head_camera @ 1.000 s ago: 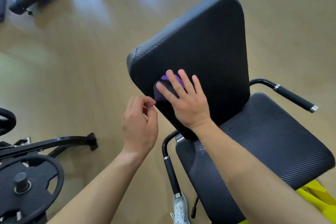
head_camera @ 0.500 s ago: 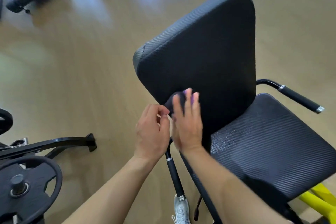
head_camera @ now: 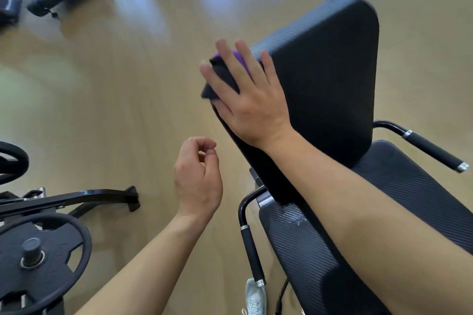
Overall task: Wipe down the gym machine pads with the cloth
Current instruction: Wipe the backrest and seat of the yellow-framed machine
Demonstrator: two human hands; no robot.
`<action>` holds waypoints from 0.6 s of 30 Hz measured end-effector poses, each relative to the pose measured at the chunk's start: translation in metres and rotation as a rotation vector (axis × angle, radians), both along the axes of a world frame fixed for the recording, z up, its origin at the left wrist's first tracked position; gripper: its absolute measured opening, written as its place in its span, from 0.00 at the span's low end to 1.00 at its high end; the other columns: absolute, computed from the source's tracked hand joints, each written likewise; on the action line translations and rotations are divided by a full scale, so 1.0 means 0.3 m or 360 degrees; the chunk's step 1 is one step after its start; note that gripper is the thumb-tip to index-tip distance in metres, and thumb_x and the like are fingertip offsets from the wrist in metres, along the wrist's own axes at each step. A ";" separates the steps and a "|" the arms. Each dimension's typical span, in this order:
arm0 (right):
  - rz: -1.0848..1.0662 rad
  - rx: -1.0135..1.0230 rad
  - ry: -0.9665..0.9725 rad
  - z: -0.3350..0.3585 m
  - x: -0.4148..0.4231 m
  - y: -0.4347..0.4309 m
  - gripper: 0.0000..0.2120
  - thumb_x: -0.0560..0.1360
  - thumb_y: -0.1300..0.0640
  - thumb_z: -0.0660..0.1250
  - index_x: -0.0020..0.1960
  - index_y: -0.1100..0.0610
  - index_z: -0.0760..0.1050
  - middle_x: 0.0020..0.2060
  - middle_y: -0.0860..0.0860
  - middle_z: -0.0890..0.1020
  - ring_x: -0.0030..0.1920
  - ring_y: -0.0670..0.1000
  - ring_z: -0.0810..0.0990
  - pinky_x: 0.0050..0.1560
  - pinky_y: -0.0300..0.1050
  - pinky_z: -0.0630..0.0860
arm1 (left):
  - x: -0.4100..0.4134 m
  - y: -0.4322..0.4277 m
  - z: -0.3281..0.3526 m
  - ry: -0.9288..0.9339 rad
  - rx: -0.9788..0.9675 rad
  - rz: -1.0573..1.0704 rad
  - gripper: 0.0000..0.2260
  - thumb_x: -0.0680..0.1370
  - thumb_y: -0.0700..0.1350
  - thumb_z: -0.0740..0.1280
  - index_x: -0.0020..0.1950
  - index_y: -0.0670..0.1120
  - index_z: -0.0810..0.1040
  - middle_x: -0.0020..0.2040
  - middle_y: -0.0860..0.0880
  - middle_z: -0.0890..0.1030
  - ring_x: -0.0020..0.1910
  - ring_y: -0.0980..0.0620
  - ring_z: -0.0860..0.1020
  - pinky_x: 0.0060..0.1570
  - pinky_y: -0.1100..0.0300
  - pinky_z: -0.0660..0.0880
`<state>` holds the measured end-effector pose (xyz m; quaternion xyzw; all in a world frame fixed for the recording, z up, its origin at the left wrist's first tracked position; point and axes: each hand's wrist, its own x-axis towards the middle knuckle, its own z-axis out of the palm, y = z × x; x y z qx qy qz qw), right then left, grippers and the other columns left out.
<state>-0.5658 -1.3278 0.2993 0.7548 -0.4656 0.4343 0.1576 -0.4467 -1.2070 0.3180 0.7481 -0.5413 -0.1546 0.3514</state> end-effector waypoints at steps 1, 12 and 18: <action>-0.0022 0.0042 -0.0037 0.029 0.011 -0.015 0.20 0.82 0.48 0.62 0.71 0.52 0.78 0.72 0.59 0.75 0.73 0.63 0.73 0.72 0.65 0.68 | -0.003 -0.001 0.003 0.0021 -0.0003 0.0021 0.08 0.80 0.37 0.63 0.48 0.50 0.75 0.45 0.53 0.79 0.43 0.52 0.78 0.43 0.60 0.74; -0.0230 0.0519 0.0180 0.175 -0.255 -0.144 0.17 0.80 0.50 0.58 0.51 0.53 0.85 0.55 0.51 0.85 0.59 0.57 0.81 0.74 0.62 0.65 | -0.140 -0.154 0.176 -0.0505 -0.0225 -0.0472 0.19 0.76 0.43 0.64 0.67 0.46 0.76 0.64 0.50 0.78 0.64 0.49 0.74 0.66 0.52 0.70; -0.0341 0.1036 -0.0146 0.226 -0.497 -0.269 0.19 0.82 0.48 0.53 0.59 0.45 0.82 0.62 0.46 0.82 0.64 0.53 0.77 0.73 0.58 0.64 | -0.380 -0.304 0.211 -0.0964 0.0005 -0.0788 0.30 0.77 0.48 0.62 0.80 0.47 0.63 0.80 0.48 0.64 0.80 0.50 0.60 0.79 0.45 0.52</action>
